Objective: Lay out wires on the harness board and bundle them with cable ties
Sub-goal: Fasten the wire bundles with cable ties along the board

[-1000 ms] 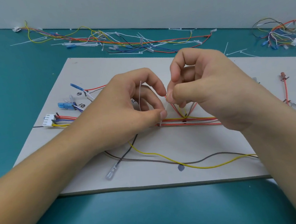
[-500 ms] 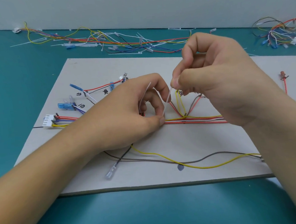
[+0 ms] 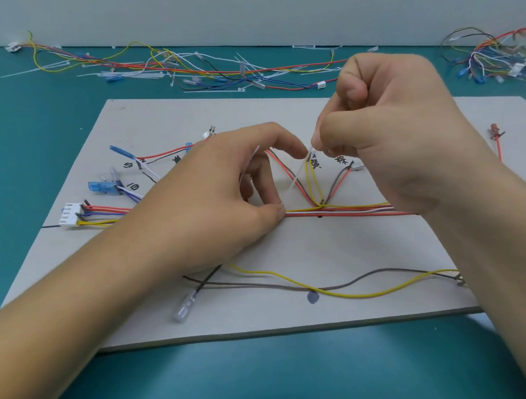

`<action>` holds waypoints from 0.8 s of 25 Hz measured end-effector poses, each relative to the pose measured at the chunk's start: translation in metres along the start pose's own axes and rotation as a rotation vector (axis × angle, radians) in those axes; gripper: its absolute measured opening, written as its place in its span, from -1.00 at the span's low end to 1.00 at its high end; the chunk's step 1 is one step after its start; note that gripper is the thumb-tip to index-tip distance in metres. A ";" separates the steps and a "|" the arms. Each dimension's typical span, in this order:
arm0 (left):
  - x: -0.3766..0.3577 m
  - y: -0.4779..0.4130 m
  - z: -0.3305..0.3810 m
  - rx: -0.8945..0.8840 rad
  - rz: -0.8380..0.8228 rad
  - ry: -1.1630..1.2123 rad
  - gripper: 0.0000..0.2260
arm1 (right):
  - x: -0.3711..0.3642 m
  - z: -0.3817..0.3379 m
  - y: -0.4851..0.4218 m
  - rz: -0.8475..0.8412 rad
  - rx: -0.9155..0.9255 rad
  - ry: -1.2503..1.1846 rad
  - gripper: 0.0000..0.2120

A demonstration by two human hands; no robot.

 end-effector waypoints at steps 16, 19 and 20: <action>0.005 0.012 -0.001 -0.053 0.122 -0.190 -0.93 | 0.006 0.005 0.011 -0.518 0.063 0.829 -0.95; 0.006 0.009 -0.001 -0.058 0.126 -0.226 -0.92 | 0.003 0.002 0.012 -0.504 0.208 0.901 -0.91; 0.008 0.007 -0.002 -0.054 0.130 -0.235 -0.93 | 0.002 0.001 0.013 -0.524 0.238 0.902 -0.91</action>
Point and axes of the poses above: each hand's wrist, its own y-axis away from the middle knuckle, its own x-axis out of the back of the hand, z = x × y, the point moved 4 cm from there along -y, towards the middle knuckle, and after that the axes turned 5 degrees about z, right-handed, at the moved point
